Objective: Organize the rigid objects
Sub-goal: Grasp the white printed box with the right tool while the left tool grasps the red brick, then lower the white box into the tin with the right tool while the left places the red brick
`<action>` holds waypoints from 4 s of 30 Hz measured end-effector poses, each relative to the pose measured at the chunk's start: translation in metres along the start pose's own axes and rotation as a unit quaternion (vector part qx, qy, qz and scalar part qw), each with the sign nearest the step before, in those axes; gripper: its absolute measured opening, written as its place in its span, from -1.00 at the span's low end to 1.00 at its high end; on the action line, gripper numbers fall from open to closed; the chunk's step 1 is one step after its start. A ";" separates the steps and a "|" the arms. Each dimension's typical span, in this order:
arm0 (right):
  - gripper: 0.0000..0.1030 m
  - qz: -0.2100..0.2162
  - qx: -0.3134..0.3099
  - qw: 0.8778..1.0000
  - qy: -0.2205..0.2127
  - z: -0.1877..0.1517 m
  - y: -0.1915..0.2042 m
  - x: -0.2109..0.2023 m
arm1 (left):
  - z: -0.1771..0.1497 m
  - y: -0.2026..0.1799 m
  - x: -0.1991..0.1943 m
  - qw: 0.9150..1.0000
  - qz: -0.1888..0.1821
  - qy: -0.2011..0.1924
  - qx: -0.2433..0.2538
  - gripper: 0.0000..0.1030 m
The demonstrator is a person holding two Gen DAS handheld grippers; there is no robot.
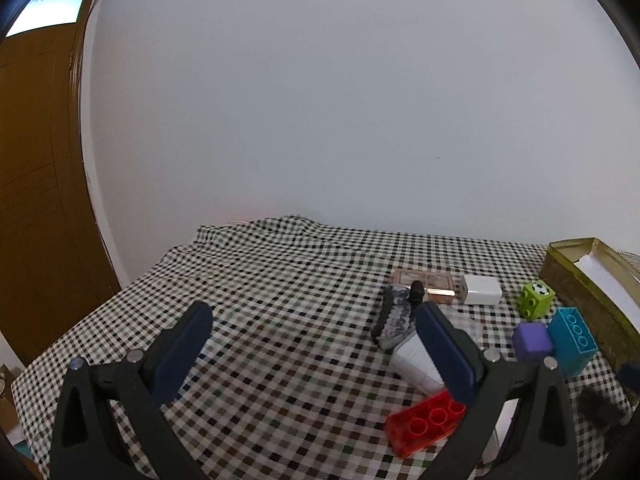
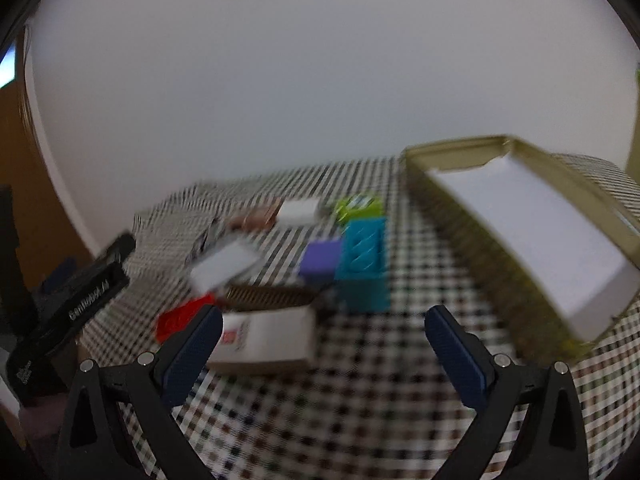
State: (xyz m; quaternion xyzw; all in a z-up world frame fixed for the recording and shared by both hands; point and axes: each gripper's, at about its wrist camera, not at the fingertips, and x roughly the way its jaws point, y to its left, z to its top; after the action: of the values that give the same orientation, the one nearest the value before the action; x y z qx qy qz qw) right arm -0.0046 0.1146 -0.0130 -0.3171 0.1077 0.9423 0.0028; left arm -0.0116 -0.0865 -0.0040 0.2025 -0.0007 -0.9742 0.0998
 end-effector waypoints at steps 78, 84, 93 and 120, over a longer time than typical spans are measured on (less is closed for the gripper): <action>0.75 0.060 0.050 0.993 -0.084 0.001 -0.051 -0.023 | -0.030 -0.037 -0.004 0.925 -0.331 0.154 0.107 -0.41; 0.75 0.030 0.055 0.988 -0.140 0.008 -0.076 -0.045 | -0.023 -0.058 -0.025 0.930 -0.339 0.107 0.093 -0.41; 0.75 -0.097 0.047 0.977 -0.182 0.028 -0.140 -0.057 | -0.005 -0.131 -0.055 0.906 -0.404 0.068 0.105 -0.41; 0.76 -0.171 0.019 0.982 -0.084 0.043 -0.215 -0.024 | -0.023 -0.259 -0.055 0.904 -0.391 0.114 0.128 -0.41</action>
State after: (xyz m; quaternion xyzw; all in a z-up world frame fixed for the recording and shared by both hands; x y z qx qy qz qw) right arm 0.0042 0.3350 -0.0084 -0.2507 0.0690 0.9489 0.1787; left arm -0.0033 0.1793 -0.0146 0.3074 -0.0346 -0.8967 -0.3165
